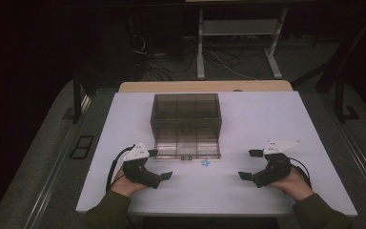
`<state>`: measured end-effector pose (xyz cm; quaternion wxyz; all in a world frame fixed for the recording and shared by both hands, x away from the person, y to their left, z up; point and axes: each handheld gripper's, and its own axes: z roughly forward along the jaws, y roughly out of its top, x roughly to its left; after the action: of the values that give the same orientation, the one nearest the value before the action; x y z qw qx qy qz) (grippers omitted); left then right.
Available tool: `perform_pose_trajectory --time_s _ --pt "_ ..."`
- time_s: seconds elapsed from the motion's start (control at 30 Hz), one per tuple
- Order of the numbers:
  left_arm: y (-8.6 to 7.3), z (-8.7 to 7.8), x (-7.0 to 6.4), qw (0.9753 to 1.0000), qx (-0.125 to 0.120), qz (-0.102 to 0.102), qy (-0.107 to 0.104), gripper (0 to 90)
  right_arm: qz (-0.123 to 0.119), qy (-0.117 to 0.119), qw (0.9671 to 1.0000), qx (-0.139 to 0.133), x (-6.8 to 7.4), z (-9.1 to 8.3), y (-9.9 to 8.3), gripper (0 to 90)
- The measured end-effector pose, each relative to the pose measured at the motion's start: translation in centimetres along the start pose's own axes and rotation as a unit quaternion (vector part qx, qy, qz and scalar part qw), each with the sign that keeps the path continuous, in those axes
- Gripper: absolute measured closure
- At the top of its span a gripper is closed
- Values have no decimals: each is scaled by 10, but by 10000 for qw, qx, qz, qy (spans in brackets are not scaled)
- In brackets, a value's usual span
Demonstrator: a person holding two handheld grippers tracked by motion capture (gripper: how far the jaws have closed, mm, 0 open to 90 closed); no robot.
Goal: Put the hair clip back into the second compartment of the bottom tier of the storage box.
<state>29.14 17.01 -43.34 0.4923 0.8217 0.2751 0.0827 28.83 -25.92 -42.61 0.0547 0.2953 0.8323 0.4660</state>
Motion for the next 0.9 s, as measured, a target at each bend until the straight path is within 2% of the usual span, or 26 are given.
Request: perform_pose_trajectory --time_s 0.37,0.9 --pt "0 -1 -2 10000 10 29 -3 0 -99 107 9999 24 0 9 8 24" --pt "0 0 -2 10000 15 0 -23 0 -114 219 9997 29 0 19 18 24"
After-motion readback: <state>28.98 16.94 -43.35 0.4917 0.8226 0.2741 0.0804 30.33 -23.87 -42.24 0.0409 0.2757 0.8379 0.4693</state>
